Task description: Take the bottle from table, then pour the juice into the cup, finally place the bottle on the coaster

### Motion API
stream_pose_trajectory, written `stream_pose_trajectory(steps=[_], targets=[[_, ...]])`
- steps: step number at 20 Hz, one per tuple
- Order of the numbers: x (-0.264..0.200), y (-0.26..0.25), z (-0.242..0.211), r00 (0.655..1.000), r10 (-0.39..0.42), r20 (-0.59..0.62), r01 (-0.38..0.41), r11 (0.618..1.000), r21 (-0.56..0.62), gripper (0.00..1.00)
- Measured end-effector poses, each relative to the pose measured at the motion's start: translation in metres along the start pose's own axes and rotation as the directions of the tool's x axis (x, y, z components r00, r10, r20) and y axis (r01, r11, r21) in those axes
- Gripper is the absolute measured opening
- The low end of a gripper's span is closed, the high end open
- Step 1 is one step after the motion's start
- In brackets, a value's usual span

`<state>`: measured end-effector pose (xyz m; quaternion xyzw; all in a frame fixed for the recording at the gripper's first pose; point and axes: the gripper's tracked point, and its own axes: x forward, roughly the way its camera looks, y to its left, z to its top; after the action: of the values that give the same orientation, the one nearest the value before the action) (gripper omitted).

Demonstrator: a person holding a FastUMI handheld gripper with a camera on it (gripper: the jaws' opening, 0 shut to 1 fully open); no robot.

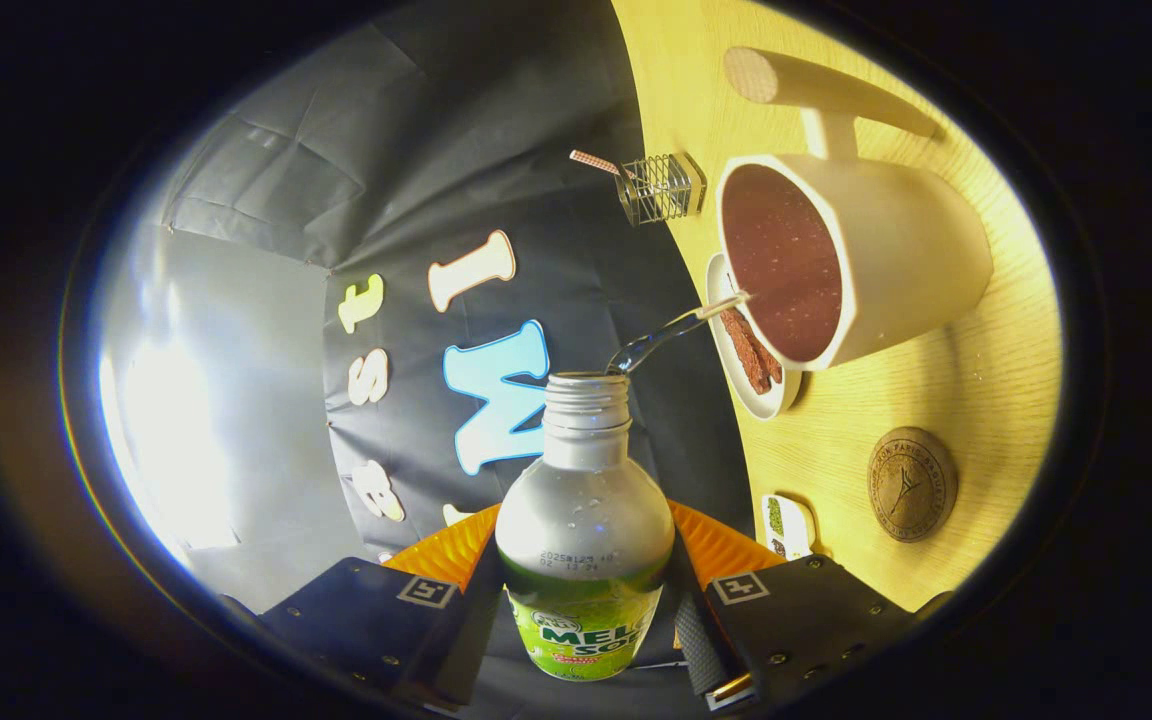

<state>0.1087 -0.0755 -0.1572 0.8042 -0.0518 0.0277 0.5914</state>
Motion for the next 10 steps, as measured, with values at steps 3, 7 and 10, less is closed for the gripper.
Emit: stream_pose_trajectory(steps=[3,7,10], targets=[[0.0002,0.0003,0.0,1.0,-0.002,0.001,0.002,1.0,0.008,0.77],[0.0,0.0006,0.0016,1.0,-0.005,0.006,0.005,1.0,0.029,0.77],[0.0003,0.0019,0.0022,1.0,-0.001,0.009,0.0,0.999,0.045,0.77]])
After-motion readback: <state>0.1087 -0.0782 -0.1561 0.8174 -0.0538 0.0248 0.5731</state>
